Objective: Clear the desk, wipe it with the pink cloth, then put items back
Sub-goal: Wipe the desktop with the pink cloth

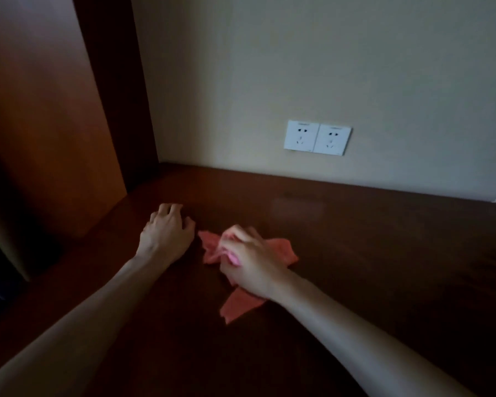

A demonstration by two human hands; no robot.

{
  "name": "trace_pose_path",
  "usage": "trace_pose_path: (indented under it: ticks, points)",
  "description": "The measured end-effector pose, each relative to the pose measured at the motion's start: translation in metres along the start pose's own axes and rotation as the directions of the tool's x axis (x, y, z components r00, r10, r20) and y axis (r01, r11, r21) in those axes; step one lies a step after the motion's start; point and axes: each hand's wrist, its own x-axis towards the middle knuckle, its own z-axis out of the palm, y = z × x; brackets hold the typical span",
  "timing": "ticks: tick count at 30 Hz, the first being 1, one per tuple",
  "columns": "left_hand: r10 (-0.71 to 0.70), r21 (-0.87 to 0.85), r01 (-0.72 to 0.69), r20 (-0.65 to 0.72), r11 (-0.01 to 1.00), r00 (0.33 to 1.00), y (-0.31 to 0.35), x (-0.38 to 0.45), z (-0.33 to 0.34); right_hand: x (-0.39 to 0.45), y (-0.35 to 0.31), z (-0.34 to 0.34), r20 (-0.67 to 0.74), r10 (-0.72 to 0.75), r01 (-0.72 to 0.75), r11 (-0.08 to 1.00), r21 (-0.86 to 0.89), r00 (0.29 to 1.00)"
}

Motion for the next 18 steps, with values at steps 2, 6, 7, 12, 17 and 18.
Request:
trace_pose_path:
  ticks: [2, 6, 7, 12, 17, 18]
  points:
    - [0.058, 0.004, -0.059, 0.044, 0.998, 0.997, 0.011, -0.028, -0.002, -0.047, -0.019, -0.012, 0.008, -0.006, 0.006, 1.000, -0.007, 1.000]
    - [0.196, 0.089, -0.196, 0.015, 0.977, 0.981, 0.014, -0.083, 0.000, -0.099, -0.031, -0.028, 0.000, -0.037, 0.037, 0.999, 0.023, 0.999]
    - [0.212, 0.109, -0.213, 0.026, 0.971, 0.977, 0.013, -0.090, 0.003, -0.095, -0.027, -0.028, -0.017, -0.039, 0.039, 0.999, 0.013, 0.999]
    - [0.203, 0.181, -0.223, 0.120, 0.958, 0.972, 0.007, -0.092, 0.025, -0.005, 0.037, -0.004, -0.120, 0.052, -0.058, 0.997, -0.052, 0.991]
    - [0.202, 0.159, -0.217, 0.105, 0.963, 0.974, 0.006, -0.091, 0.026, 0.121, 0.109, 0.013, -0.090, 0.180, -0.193, 0.968, -0.161, 0.980]
    - [0.201, 0.153, -0.216, 0.107, 0.964, 0.974, 0.006, -0.090, 0.027, 0.146, 0.118, 0.015, -0.083, 0.187, -0.200, 0.963, -0.183, 0.979]
